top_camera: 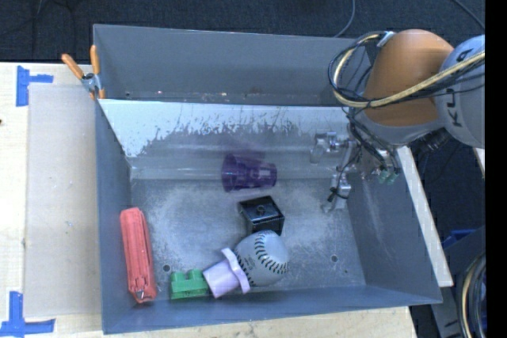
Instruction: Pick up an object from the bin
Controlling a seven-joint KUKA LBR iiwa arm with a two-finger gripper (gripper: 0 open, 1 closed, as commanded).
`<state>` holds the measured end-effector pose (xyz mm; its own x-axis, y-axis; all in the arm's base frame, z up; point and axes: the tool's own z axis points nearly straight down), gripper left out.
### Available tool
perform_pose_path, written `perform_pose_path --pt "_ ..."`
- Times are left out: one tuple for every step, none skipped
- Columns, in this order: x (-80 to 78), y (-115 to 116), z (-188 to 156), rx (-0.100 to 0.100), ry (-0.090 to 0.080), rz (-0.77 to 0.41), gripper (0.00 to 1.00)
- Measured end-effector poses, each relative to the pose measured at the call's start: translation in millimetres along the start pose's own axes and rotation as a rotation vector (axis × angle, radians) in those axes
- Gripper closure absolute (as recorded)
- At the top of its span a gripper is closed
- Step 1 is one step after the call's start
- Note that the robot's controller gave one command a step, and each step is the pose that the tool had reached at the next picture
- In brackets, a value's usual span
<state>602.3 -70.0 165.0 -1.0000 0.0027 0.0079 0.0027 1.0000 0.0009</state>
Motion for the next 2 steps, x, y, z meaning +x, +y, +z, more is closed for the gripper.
perform_pose_path --pt "-1.4 0.3 -5.1 0.001 -0.007 -0.002 0.0" --pt "9.2 49.9 53.1 0.0 -0.005 0.112 0.0"
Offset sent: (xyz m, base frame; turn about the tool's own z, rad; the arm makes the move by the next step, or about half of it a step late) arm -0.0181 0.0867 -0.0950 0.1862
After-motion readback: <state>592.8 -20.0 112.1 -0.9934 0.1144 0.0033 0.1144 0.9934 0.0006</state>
